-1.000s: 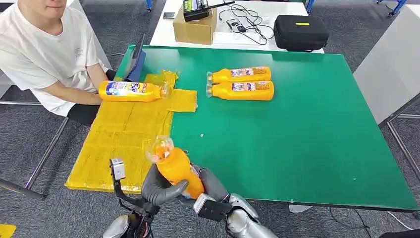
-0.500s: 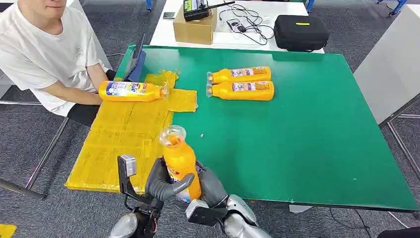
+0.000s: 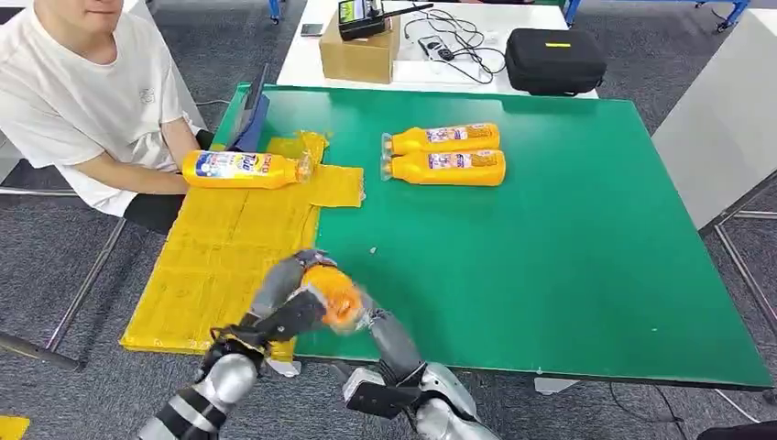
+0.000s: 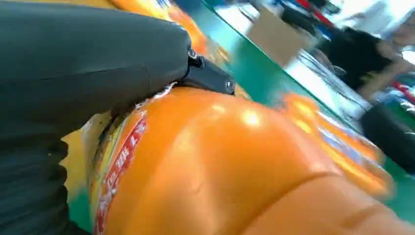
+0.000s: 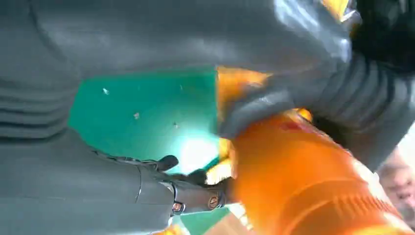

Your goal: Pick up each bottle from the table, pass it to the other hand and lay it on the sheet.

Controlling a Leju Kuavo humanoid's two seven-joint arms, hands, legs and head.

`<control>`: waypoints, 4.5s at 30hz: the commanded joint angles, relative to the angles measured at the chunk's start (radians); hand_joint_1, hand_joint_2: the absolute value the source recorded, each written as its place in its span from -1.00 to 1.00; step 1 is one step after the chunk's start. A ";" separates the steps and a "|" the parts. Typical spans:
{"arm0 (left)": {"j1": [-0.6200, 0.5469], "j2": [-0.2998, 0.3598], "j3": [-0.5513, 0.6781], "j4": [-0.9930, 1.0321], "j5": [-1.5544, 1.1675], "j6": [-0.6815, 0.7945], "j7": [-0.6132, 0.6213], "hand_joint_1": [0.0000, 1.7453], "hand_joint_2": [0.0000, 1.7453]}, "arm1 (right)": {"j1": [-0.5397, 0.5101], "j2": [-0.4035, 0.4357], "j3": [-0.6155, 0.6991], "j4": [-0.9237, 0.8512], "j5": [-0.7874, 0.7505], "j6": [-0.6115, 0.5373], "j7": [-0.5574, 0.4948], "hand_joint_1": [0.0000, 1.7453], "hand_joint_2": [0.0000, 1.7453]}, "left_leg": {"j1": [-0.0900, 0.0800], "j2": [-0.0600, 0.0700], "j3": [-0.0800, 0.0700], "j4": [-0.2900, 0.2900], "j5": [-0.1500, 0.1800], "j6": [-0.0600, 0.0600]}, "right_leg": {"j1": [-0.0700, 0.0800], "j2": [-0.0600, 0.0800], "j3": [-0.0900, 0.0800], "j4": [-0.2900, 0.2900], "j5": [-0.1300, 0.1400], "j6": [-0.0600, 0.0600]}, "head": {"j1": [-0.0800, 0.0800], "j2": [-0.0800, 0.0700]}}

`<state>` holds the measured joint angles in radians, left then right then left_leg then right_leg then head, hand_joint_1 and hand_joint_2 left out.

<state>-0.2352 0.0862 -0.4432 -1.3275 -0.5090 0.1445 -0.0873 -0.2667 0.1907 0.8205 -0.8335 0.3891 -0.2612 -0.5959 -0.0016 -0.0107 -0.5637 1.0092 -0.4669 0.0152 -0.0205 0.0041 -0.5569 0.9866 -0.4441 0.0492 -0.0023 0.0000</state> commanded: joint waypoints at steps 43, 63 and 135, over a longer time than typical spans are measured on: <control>-0.561 0.031 -0.045 0.879 -0.227 -0.308 0.133 0.42 1.00 | -0.029 0.108 -0.061 0.137 -0.104 0.144 -0.093 -1.00 -1.00 | 0.002 -0.002 -0.001 0.001 0.002 -0.002 | 0.002 -0.003 0.001 0.001 0.000 -0.001 | 0.001 0.000; -0.600 0.046 -0.047 0.950 -0.165 -0.428 0.138 -1.00 1.00 | -0.052 0.125 -0.038 0.178 -0.130 0.162 -0.102 -1.00 -1.00 | 0.002 0.002 0.000 0.000 0.002 -0.002 | 0.002 0.001 0.001 0.001 0.001 -0.002 | 0.001 0.000; 0.452 -0.135 0.270 -0.545 0.379 -0.007 -0.305 -1.00 1.00 | 0.135 -0.266 -0.518 -0.222 0.708 -0.113 0.535 -1.00 1.00 | -0.001 0.001 0.000 -0.001 0.000 0.000 | 0.000 0.000 0.002 -0.004 0.002 -0.001 | 0.000 0.000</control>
<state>0.2734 -0.0340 -0.1232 -1.9245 -0.1289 0.1651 -0.4066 0.0291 -0.0740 0.3471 -1.2852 1.0979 -0.4299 -0.0835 -0.0051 -0.0112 -0.5658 1.0092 -0.4675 0.0168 -0.0234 0.0040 -0.5578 0.9844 -0.4435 0.0509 -0.0023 0.0000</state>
